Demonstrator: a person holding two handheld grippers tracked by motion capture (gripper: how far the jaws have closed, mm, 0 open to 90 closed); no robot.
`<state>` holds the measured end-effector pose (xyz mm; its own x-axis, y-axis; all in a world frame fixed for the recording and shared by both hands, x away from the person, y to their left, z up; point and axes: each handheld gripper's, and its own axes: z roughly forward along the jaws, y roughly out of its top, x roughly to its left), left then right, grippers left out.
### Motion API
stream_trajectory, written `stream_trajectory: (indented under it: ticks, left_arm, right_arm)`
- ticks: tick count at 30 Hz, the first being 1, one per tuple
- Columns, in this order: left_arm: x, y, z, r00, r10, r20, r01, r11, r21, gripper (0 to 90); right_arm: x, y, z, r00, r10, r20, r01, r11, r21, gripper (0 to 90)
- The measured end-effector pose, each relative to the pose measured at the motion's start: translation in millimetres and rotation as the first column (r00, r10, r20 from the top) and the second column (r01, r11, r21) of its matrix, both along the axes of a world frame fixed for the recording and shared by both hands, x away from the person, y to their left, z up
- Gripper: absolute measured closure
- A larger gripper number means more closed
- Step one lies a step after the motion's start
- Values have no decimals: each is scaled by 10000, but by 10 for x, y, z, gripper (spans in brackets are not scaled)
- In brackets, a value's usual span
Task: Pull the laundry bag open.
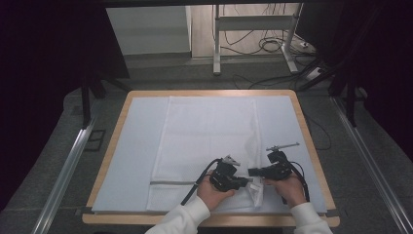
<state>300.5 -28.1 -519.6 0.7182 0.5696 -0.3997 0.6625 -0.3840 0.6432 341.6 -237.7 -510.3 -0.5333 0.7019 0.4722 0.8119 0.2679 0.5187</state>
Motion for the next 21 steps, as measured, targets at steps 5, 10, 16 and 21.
stream_trajectory:
  ticks: [5, 10, 16, 21]
  left_arm:
    - [-3, 16, 2, 10000, 5, -7, -5, 10000, -5, 871]
    - [13, 38, -12, 10000, 48, -77, -48, 10000, -9, 871]
    - [15, 45, -16, 9999, 38, -104, -38, 10000, -15, 871]
    - [10, 52, -31, 10000, 19, -69, -17, 9998, 192, 871]
  right_arm:
    - [-3, 4, -6, 10000, 24, 8, -24, 10000, 15, 885]
    - [-3, 5, -9, 10000, 52, 30, -52, 10000, 3, 885]
    - [-4, 6, -14, 10000, 86, 35, -86, 10000, -4, 885]
    - [-7, 14, -20, 9999, 122, 56, -122, 9999, -91, 885]
